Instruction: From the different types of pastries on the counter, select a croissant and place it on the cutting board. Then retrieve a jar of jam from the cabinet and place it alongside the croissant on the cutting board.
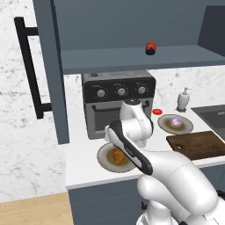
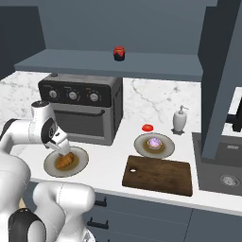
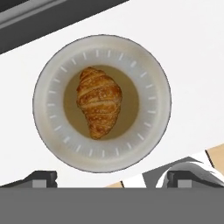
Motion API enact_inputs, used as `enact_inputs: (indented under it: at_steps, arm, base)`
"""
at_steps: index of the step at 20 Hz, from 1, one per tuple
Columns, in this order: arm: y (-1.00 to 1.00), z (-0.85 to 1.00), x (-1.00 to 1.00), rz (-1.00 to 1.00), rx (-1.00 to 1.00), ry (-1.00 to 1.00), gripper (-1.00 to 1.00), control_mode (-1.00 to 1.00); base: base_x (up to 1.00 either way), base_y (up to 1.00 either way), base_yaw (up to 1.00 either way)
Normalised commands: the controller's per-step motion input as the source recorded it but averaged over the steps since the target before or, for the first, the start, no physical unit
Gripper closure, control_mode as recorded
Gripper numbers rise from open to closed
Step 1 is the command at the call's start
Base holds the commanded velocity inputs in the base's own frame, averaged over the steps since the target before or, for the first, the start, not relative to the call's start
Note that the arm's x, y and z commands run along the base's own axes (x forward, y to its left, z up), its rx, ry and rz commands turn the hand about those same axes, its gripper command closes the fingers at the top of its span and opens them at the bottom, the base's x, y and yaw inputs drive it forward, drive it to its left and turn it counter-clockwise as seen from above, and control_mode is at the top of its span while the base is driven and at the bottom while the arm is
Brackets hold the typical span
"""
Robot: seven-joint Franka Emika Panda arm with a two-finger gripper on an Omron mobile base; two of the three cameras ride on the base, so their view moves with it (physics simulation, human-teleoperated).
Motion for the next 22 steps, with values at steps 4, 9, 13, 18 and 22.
enact_inputs:
  at_steps: [4, 9, 13, 18, 22]
  arm:
    - [0.00, -0.11, 0.00, 0.00, 0.00, 0.00, -1.00, -1.00]
    - [0.00, -0.30, 0.11, 0.03, -0.03, 0.03, -1.00, -1.00]
    - [0.00, -0.07, 0.08, 0.02, -0.01, 0.02, -1.00, -1.00]
    - [0.00, -0.02, 0.16, 0.00, 0.00, 0.00, -1.00, -1.00]
    - [0.00, -0.15, 0.73, 0.00, 0.00, 0.00, -1.00, -1.00]
  base:
    - [0.00, 0.00, 0.00]
    - [0.00, 0.00, 0.00]
    - [0.00, 0.00, 0.00]
    - [0.00, 0.00, 0.00]
    - [0.00, 0.00, 0.00]
